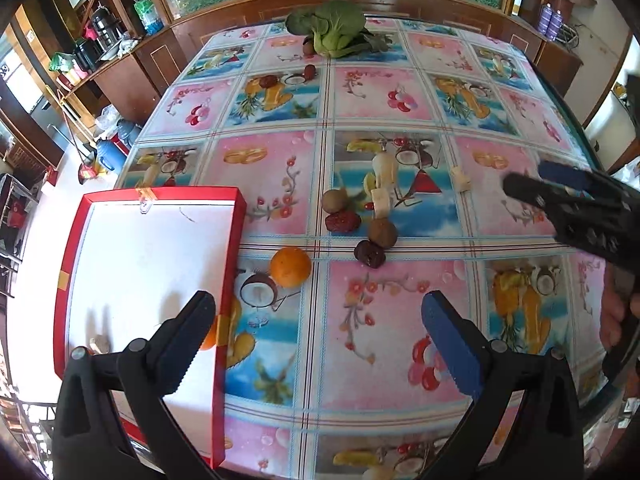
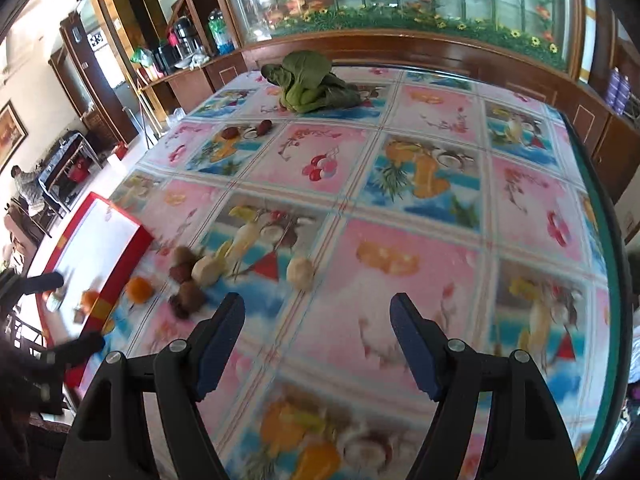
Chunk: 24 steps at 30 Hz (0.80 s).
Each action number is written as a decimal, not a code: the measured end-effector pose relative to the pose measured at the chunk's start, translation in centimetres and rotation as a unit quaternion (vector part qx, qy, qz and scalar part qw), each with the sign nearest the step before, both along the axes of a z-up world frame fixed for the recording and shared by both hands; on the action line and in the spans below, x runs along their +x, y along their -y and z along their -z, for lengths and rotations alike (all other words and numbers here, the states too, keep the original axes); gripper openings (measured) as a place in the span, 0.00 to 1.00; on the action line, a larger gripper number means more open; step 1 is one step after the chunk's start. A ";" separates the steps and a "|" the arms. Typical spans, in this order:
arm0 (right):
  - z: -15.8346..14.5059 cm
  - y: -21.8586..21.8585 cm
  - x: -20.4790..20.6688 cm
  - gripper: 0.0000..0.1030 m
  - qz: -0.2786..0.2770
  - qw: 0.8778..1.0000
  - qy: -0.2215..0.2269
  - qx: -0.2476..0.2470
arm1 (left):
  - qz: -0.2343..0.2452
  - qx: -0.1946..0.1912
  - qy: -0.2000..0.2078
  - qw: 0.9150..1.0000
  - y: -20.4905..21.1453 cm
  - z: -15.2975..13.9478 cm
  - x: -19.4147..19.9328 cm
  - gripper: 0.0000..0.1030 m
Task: Organize fruits
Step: 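Withdraw both grippers from the tray back over the table, then grasp a white cube with the right gripper while the left grasps a brown date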
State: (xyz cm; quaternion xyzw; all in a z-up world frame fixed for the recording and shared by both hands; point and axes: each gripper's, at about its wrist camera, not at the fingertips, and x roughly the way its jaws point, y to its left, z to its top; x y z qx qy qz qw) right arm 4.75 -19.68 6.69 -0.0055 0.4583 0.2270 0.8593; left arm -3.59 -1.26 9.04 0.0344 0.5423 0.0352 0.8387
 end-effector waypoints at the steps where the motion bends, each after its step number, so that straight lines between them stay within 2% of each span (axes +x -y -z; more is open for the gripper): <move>1: 0.3 -0.4 0.5 0.67 -0.003 1.000 -0.006 0.000 | -0.004 -0.002 -0.003 1.000 -0.1 0.4 0.1 1.00; 2: 0.6 -0.9 0.9 0.60 -0.007 1.000 -0.011 -0.003 | -0.008 -0.005 -0.006 1.000 -0.1 0.6 0.2 1.00; 4: 1.3 -2.0 1.5 0.53 -0.017 1.000 -0.019 -0.010 | -0.021 -0.019 -0.015 0.999 -0.4 1.2 0.3 1.00; 6: 1.8 -3.0 1.8 0.51 -0.020 0.999 -0.022 -0.027 | -0.034 -0.030 -0.022 0.999 -0.6 1.7 0.5 1.00; 8: 2.5 -3.7 2.0 0.36 -0.022 0.998 -0.029 -0.045 | -0.039 -0.033 -0.024 0.998 -0.6 2.1 0.7 1.00; 12: 3.9 -4.3 2.3 0.20 -0.017 0.996 -0.036 -0.084 | -0.039 -0.038 -0.029 0.998 -0.1 2.8 1.5 1.00; 13: 4.1 -4.2 2.3 0.13 -0.016 0.996 -0.040 -0.084 | -0.039 -0.038 -0.031 0.998 0.0 3.1 1.8 1.00; 15: 4.0 -3.5 2.1 0.12 -0.010 0.997 -0.035 -0.067 | -0.039 -0.040 -0.035 0.998 0.1 3.6 2.5 0.99; 21: 3.6 -0.9 0.3 0.11 -0.001 0.999 -0.036 -0.021 | -0.007 -0.030 -0.035 0.999 0.6 4.7 3.9 0.77; 24: 3.6 0.6 -1.2 0.11 0.003 0.999 -0.036 -0.011 | 0.016 -0.025 -0.021 0.999 1.1 4.6 4.1 0.76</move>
